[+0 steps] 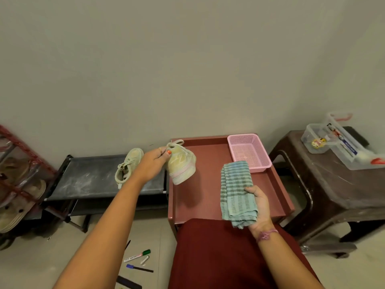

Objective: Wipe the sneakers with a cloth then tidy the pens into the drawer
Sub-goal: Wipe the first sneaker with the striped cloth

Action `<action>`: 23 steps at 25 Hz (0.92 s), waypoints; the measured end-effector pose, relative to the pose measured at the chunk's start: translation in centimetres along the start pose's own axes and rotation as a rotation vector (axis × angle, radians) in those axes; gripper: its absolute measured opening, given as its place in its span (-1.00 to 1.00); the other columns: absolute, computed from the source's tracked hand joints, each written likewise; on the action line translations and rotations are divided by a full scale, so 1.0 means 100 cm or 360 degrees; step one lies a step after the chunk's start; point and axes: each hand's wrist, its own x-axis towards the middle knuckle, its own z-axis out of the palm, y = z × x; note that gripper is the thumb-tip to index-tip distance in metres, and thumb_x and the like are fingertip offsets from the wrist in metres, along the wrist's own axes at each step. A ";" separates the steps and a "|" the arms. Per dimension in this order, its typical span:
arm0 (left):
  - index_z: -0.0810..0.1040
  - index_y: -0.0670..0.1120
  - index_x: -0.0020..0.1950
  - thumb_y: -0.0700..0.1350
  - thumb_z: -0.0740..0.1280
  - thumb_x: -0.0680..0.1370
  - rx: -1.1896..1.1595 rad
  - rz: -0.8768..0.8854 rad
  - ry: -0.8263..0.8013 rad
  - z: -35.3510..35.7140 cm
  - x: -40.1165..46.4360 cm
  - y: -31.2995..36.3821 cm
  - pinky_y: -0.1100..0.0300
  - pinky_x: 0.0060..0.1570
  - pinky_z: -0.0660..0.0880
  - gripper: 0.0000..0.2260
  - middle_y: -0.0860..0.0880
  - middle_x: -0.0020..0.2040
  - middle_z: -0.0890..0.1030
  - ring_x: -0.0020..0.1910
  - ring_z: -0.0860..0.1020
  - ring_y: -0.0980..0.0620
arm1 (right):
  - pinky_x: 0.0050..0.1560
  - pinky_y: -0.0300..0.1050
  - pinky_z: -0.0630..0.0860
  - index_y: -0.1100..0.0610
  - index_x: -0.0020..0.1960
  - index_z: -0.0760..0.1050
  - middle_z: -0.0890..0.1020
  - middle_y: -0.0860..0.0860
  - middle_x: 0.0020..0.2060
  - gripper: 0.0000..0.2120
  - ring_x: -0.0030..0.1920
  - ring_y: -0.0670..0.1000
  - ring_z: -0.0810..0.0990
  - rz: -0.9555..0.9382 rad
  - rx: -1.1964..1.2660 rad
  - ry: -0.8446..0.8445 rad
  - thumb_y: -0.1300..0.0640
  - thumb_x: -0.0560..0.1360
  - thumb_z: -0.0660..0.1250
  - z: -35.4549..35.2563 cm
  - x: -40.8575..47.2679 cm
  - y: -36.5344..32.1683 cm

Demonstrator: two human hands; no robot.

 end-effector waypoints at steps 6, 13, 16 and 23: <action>0.63 0.00 -0.05 -0.12 0.16 0.67 -0.0395 -0.0032 -0.0141 0.081 -0.048 0.050 0.44 -0.07 0.45 -0.74 0.22 -0.11 0.68 -0.09 0.59 0.32 | -0.17 0.08 0.56 0.28 0.17 0.50 0.60 0.26 -0.05 -0.42 -0.17 0.23 0.59 -0.0123 -0.0293 0.0107 0.16 0.16 0.39 0.000 -0.042 -0.027; 0.59 -0.22 -0.12 -0.10 0.22 0.64 -0.0484 -0.0216 -0.0093 0.153 -0.055 0.057 0.26 -0.26 0.38 -0.74 -0.01 -0.23 0.56 -0.26 0.45 0.08 | 0.37 -0.22 0.33 0.08 0.41 0.37 0.44 -0.10 0.35 -0.50 0.33 -0.22 0.39 -0.0816 -0.2054 0.0029 0.16 0.49 0.06 0.013 -0.056 -0.015; 0.61 -0.15 -0.08 -0.21 0.23 0.60 -0.0483 -0.0350 -0.0078 0.162 -0.050 0.065 0.42 -0.37 0.41 -0.83 0.00 -0.23 0.60 -0.28 0.50 0.12 | 0.53 -0.03 -0.13 0.09 0.55 0.00 0.02 -0.08 0.53 -0.35 0.52 -0.16 -0.10 -0.1131 -0.2939 0.0001 0.07 0.45 -0.07 -0.009 -0.057 0.008; 0.60 -0.29 0.04 -0.10 0.26 0.61 -0.0559 -0.0469 -0.0204 0.168 -0.038 0.057 0.29 -0.24 0.46 -0.74 -0.05 -0.23 0.64 -0.25 0.54 0.10 | 0.52 0.06 -0.08 -0.01 0.51 0.16 0.07 -0.16 0.53 -0.34 0.52 -0.15 -0.13 -0.1248 -0.3360 -0.0203 0.06 0.40 -0.04 -0.038 -0.053 -0.004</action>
